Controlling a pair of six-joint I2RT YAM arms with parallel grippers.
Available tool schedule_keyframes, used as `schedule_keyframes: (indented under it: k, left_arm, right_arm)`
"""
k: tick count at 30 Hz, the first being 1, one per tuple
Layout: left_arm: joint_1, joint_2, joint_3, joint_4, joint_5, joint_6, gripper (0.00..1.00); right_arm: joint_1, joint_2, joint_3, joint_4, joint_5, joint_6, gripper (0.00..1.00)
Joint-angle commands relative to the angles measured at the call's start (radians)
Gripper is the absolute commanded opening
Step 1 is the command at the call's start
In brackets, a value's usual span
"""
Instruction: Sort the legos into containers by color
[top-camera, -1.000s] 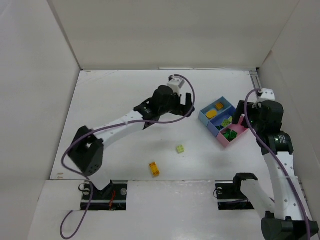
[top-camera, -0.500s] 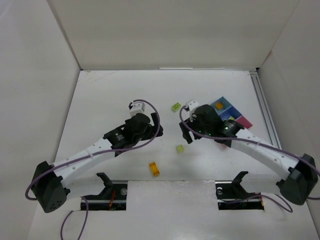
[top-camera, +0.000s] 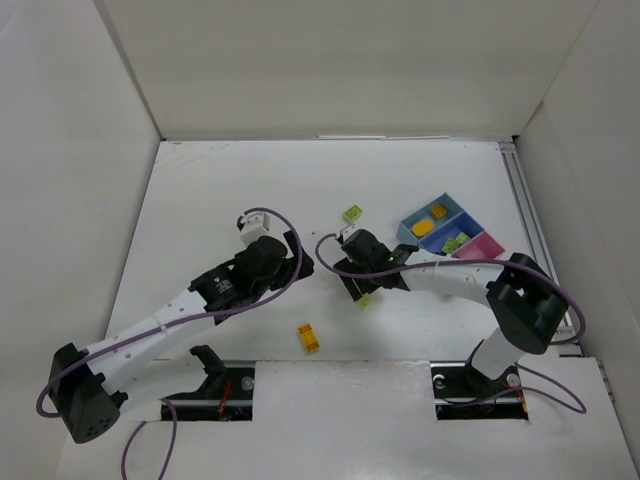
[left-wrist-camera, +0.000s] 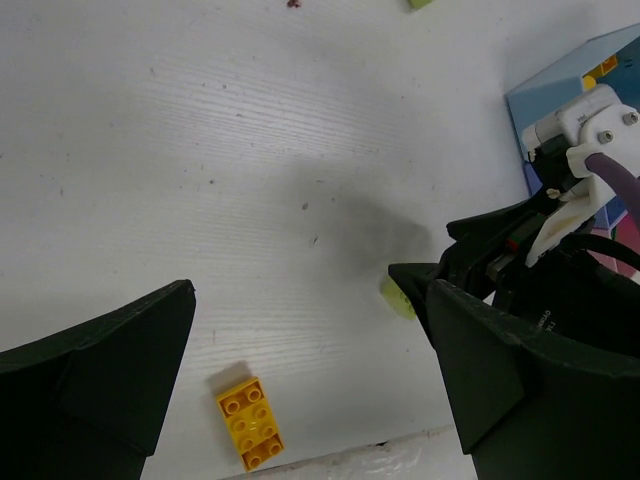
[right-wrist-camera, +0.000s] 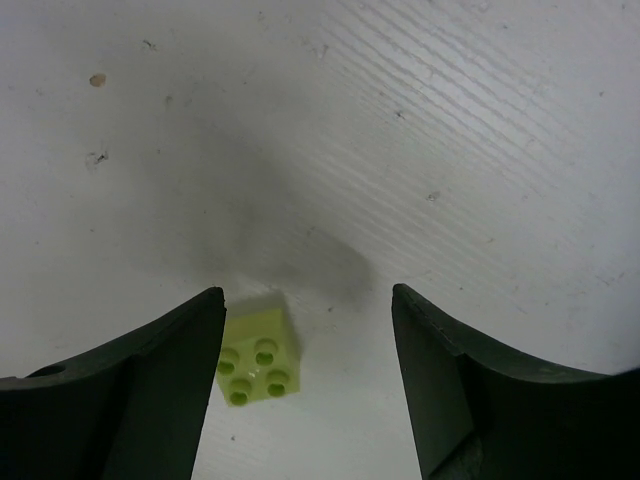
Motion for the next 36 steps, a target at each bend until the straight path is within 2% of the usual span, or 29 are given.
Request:
schedule_keyframes:
  k: [1,12,16,17,19,22,23,25,27,29,36]
  left_arm:
    - [-0.001,-0.035,-0.019,-0.020,-0.018,-0.026,1.00]
    - [-0.001,-0.035,-0.008,-0.011,-0.038,-0.017,1.00]
    - [-0.001,-0.026,0.001,-0.011,-0.047,-0.007,1.00]
    - [-0.001,-0.026,0.001,-0.011,-0.047,-0.007,1.00]
    - [-0.001,-0.015,0.010,-0.011,-0.047,0.002,1.00]
    - [-0.001,-0.015,0.010,-0.011,-0.047,0.002,1.00]
    - [-0.001,-0.015,0.010,-0.011,-0.047,0.002,1.00]
    - [-0.001,-0.015,0.010,-0.011,-0.047,0.011,1.00]
    - [-0.001,-0.015,0.010,-0.011,-0.047,0.011,1.00]
    - [-0.001,-0.006,0.010,-0.011,-0.047,0.011,1.00]
    - [-0.001,0.005,0.010,-0.002,-0.028,0.029,1.00]
  right_arm:
    - [0.033,0.003,-0.001,0.065,0.021,0.023,0.72]
    - [0.044,-0.039,-0.114,0.085,-0.047,0.037,0.72]
    - [0.053,-0.039,-0.146,0.097,-0.070,0.037,0.64]
    - [0.053,-0.039,-0.146,0.097,-0.054,0.049,0.56]
    - [0.053,-0.039,-0.146,0.085,-0.054,0.059,0.56]
    - [0.062,-0.048,-0.155,0.049,-0.045,0.082,0.70]
    - [0.062,-0.048,-0.155,0.048,-0.036,0.092,0.70]
    - [0.062,-0.057,-0.155,0.012,-0.001,0.109,0.78]
    - [0.073,-0.057,-0.165,-0.017,0.034,0.149,0.79]
    - [0.073,-0.057,-0.178,-0.042,0.053,0.186,0.76]
    - [0.073,-0.116,-0.238,0.030,-0.021,0.226,0.52]
